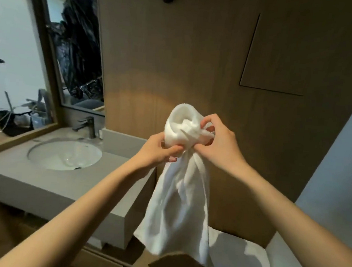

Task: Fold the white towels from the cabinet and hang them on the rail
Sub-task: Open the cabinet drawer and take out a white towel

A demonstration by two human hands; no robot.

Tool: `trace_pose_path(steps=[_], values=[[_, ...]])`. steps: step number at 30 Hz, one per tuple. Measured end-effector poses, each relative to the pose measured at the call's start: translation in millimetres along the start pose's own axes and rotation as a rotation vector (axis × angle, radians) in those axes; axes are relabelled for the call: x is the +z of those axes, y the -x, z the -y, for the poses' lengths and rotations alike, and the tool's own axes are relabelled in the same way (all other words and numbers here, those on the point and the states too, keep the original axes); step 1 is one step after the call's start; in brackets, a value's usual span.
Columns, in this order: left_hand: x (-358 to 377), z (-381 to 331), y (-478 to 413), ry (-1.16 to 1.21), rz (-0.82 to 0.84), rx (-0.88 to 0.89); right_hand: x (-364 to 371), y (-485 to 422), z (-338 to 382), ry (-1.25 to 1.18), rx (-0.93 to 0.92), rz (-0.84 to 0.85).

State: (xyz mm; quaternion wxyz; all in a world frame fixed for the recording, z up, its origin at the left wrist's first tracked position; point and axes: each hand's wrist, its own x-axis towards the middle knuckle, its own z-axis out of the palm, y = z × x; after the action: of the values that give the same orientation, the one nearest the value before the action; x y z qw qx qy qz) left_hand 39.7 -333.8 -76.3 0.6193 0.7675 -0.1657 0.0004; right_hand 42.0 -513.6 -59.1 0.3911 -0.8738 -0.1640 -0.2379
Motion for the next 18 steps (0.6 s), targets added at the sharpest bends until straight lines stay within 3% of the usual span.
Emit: trace_pose_path(steps=[6,13,18], values=[[-14,27,35,-0.043,-0.245,-0.034,14,15,0,-0.207,0.033,0.182],[-53,63,61,-0.161,-0.226,-0.099,9,17,-3,0.007,0.0,0.04],[-88,79,70,-0.161,-0.172,-0.151,20,5,2,0.166,0.042,0.063]])
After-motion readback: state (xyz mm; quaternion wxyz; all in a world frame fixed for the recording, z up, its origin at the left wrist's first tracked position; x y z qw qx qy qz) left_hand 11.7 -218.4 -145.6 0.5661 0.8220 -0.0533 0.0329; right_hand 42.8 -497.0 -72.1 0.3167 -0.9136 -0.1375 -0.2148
